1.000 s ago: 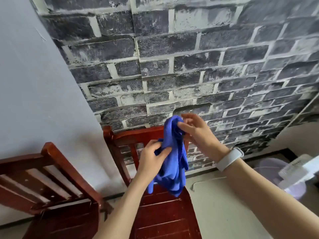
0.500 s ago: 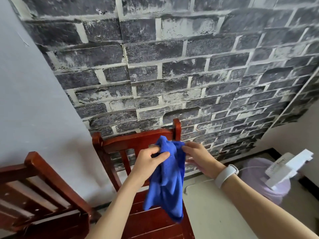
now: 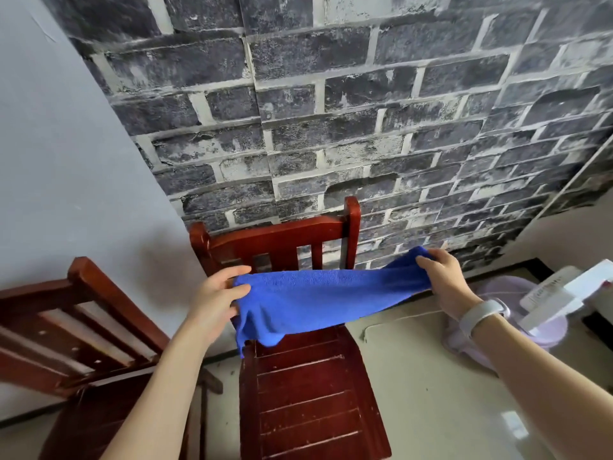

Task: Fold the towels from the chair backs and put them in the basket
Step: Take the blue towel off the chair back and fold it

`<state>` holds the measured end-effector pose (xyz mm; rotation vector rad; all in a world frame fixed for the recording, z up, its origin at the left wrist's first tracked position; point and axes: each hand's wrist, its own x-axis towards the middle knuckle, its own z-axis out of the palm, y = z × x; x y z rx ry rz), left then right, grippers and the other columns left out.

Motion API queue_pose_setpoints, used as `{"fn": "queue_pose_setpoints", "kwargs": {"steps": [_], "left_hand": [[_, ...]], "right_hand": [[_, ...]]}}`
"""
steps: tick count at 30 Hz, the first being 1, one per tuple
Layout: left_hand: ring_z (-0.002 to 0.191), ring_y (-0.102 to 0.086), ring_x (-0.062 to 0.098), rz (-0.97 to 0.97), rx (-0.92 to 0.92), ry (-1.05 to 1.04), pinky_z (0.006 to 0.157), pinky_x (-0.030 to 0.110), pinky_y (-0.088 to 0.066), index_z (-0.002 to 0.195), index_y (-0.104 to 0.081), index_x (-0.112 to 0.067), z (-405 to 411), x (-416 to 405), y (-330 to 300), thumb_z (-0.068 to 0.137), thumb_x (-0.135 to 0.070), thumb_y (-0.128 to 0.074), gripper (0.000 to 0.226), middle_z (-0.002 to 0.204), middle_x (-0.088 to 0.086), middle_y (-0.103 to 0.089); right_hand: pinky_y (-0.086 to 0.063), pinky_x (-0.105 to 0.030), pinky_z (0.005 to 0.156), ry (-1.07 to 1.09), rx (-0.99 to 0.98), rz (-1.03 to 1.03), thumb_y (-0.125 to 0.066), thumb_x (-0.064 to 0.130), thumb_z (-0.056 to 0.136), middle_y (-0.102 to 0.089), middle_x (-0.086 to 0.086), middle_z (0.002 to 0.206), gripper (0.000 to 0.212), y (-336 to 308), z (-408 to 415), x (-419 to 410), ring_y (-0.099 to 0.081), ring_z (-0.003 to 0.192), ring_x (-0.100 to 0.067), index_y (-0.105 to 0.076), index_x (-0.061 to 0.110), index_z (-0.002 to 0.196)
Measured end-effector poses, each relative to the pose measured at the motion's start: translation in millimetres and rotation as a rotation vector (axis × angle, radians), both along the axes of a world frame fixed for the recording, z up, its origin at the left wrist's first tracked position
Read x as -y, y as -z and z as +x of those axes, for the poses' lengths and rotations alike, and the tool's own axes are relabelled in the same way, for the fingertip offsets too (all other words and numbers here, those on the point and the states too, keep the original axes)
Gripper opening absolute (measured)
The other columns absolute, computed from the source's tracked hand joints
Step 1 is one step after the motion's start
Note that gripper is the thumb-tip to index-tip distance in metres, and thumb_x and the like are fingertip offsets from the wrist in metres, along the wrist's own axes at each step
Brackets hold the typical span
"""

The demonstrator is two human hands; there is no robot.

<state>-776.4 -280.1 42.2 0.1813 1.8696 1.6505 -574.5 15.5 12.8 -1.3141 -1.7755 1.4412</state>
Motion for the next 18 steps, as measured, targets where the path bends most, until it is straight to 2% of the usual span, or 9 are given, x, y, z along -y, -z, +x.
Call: {"fn": "queue_pose_setpoints", "kwargs": {"steps": [3, 6, 9, 11, 13, 16, 17, 18], "left_hand": [[0.077, -0.059, 0.022, -0.091, 0.006, 0.021, 0.068, 0.031, -0.048, 0.092, -0.064, -0.014, 0.5, 4.6, 6.6, 0.078, 0.011, -0.058, 0.03, 0.081, 0.007, -0.061], [0.08, -0.057, 0.026, -0.185, -0.01, 0.041, 0.07, 0.032, -0.046, 0.089, -0.063, -0.011, 2.5, 10.3, 11.6, 0.075, 0.013, -0.061, 0.028, 0.082, 0.009, -0.061], [0.086, -0.06, 0.03, -0.254, 0.047, 0.128, 0.073, 0.032, -0.049, 0.1, -0.062, -0.007, 10.1, 15.0, 16.7, 0.075, 0.016, -0.058, 0.034, 0.095, 0.014, -0.063], [0.093, -0.059, 0.031, -0.299, 0.105, 0.185, 0.077, 0.034, -0.048, 0.108, -0.061, -0.007, 16.3, 16.4, 21.0, 0.078, 0.014, -0.056, 0.037, 0.105, 0.017, -0.061], [0.091, -0.059, 0.029, -0.308, 0.185, 0.196, 0.072, 0.032, -0.048, 0.111, -0.06, -0.008, 23.7, 16.2, 25.1, 0.083, 0.008, -0.056, 0.032, 0.107, 0.017, -0.06], [0.082, -0.058, 0.02, -0.21, 0.334, 0.052, 0.066, 0.029, -0.045, 0.105, -0.061, -0.009, 32.6, 17.2, 34.2, 0.089, -0.001, -0.051, 0.02, 0.096, 0.012, -0.062], [0.079, -0.057, 0.018, -0.16, 0.372, -0.017, 0.066, 0.028, -0.044, 0.104, -0.06, -0.009, 34.7, 18.7, 38.0, 0.09, 0.0, -0.05, 0.019, 0.092, 0.01, -0.062], [0.077, -0.057, 0.017, -0.125, 0.392, -0.071, 0.066, 0.028, -0.044, 0.104, -0.059, -0.009, 36.2, 20.2, 41.0, 0.089, 0.001, -0.05, 0.02, 0.088, 0.008, -0.062]], "right_hand": [[-0.04, -0.03, 0.071, -0.009, 0.015, 0.08, -0.05, 0.002, 0.085, -0.058, -0.011, 0.082, 0.013, -4.1, 5.5, 1.1, -0.052, 0.082, -0.021, -0.059, 0.011, 0.086], [-0.04, -0.032, 0.065, -0.024, 0.018, 0.121, -0.049, 0.006, 0.087, -0.056, -0.008, 0.075, 0.014, -6.4, 13.6, -3.0, -0.049, 0.078, -0.02, -0.06, 0.011, 0.082], [-0.043, -0.041, 0.074, -0.09, 0.095, 0.214, -0.044, 0.01, 0.092, -0.057, -0.012, 0.081, 0.018, -4.0, 19.6, -7.3, -0.05, 0.08, -0.023, -0.062, 0.005, 0.089], [-0.044, -0.041, 0.075, -0.135, 0.168, 0.292, -0.039, 0.011, 0.094, -0.057, -0.014, 0.084, 0.024, -1.6, 21.4, -8.3, -0.051, 0.081, -0.026, -0.059, -0.002, 0.094], [-0.042, -0.04, 0.076, -0.179, 0.233, 0.3, -0.036, 0.012, 0.096, -0.056, -0.015, 0.086, 0.026, 1.8, 21.2, -9.1, -0.05, 0.082, -0.028, -0.056, -0.004, 0.094], [-0.036, -0.036, 0.072, -0.198, 0.357, 0.257, -0.036, 0.011, 0.095, -0.056, -0.019, 0.087, 0.027, 7.4, 22.0, -11.2, -0.049, 0.082, -0.031, -0.054, -0.008, 0.086], [-0.039, -0.038, 0.073, -0.196, 0.369, 0.225, -0.038, 0.011, 0.094, -0.057, -0.023, 0.089, 0.027, 10.6, 23.2, -11.6, -0.051, 0.083, -0.035, -0.054, -0.009, 0.086], [-0.043, -0.041, 0.078, -0.195, 0.347, 0.167, -0.04, 0.011, 0.093, -0.059, -0.023, 0.096, 0.026, 13.7, 24.7, -10.7, -0.054, 0.09, -0.037, -0.056, -0.009, 0.096]]}}
